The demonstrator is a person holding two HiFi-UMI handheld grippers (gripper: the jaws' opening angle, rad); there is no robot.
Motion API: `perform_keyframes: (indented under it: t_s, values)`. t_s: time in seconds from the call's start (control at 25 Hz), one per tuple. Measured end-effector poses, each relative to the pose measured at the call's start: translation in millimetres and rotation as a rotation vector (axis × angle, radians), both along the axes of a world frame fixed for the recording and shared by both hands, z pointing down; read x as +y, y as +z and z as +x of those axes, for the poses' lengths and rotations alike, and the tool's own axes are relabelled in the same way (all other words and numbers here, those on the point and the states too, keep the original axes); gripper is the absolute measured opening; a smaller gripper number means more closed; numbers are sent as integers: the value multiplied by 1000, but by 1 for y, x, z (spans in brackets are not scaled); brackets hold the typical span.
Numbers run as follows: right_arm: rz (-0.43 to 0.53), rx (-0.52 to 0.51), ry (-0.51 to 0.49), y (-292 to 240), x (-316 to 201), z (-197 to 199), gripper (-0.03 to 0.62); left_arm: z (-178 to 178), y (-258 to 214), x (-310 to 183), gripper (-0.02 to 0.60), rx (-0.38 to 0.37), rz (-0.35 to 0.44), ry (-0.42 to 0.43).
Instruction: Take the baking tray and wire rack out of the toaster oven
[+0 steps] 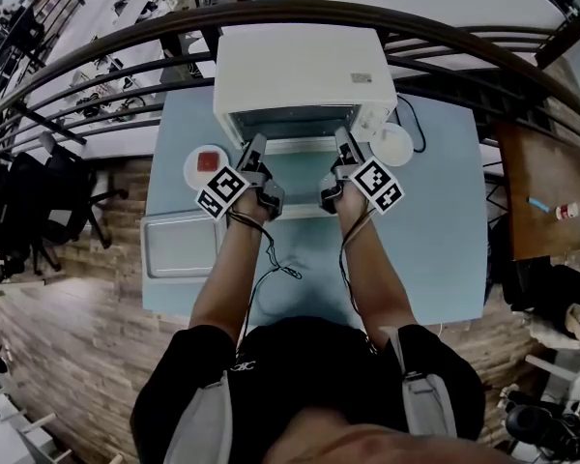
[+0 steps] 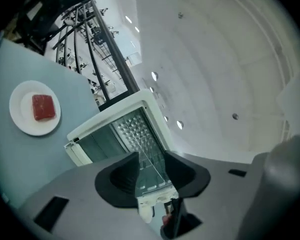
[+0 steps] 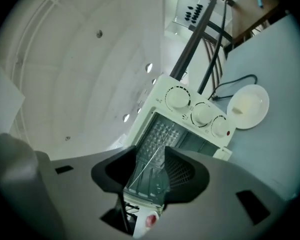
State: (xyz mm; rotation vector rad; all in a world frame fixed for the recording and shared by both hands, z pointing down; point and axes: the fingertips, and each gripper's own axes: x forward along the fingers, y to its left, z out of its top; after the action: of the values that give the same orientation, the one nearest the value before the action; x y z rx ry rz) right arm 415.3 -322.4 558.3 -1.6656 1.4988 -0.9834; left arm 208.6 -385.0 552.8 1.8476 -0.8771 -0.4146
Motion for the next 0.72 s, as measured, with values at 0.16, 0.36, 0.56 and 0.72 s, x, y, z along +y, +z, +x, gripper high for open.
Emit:
perform_keyframes:
  t_s: [0.16,0.36,0.56,0.72]
  values:
    - [6,-93,27,14,-18,14,167,2,14,-21,164,119,-67,-61]
    - [26,-191,65,26,-39,32,172,0,33,-49,166,249,-118,-143]
    - [25,-271,88,39,-64,43,176,-1,43,-75,166,334,-128,-230]
    - [36,-305,100,46,-78,49,175,1,41,-88,166,303,-78,-262]
